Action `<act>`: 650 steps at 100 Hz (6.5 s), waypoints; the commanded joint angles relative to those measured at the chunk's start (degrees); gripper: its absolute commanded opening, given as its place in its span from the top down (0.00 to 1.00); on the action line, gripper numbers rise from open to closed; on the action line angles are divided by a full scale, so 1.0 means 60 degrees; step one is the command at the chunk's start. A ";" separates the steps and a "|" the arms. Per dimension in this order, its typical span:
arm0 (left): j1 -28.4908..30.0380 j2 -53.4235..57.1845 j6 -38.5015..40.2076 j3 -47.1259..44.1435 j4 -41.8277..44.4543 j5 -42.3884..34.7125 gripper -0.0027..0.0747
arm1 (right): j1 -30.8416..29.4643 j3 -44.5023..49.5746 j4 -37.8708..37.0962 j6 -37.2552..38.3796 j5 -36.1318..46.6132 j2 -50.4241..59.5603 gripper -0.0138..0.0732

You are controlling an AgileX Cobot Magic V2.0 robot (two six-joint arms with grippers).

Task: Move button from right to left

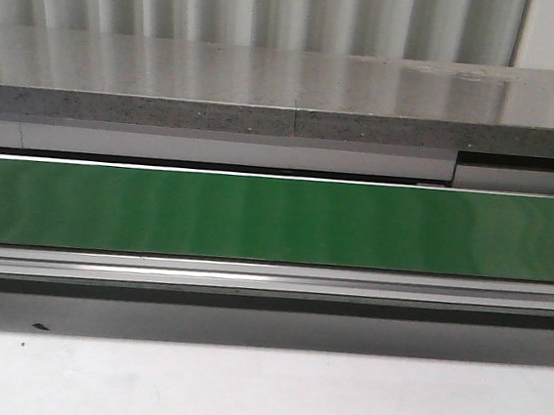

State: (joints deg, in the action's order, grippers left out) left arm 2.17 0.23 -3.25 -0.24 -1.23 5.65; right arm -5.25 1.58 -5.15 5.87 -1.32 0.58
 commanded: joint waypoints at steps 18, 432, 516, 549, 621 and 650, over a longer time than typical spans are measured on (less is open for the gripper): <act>-0.0065 0.0314 0.0085 -0.0371 -0.0031 -0.0713 0.99 | -0.0023 -0.0198 -0.0059 0.0012 0.0764 0.0192 0.92; -0.0065 0.0314 0.0085 -0.0371 -0.0031 -0.0713 0.99 | -0.3212 -1.3373 -0.0046 -0.1890 -0.8360 -1.8360 0.65; -0.0065 0.0314 0.0085 -0.0371 -0.0031 -0.0713 0.99 | -0.0461 -1.2649 0.1100 -0.1880 -0.9408 -1.5030 0.65; -0.0065 0.0314 0.0085 -0.0371 -0.0031 -0.0713 0.99 | -0.0210 -1.2021 0.1190 -0.1728 -0.8722 -1.5614 0.65; -0.0065 0.0314 0.0085 -0.0371 -0.0031 -0.0713 0.99 | -0.0194 -1.0966 0.2174 -0.2410 -0.7673 -1.3683 0.17; -0.0065 0.0314 0.0085 -0.0371 -0.0031 -0.0713 0.99 | -0.0194 -0.9195 0.2166 -0.2509 -0.6921 -1.0757 0.80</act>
State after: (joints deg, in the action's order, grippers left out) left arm 2.17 0.23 -3.25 -0.24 -1.23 5.65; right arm -6.32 -54.79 7.43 -8.30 -46.02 -70.39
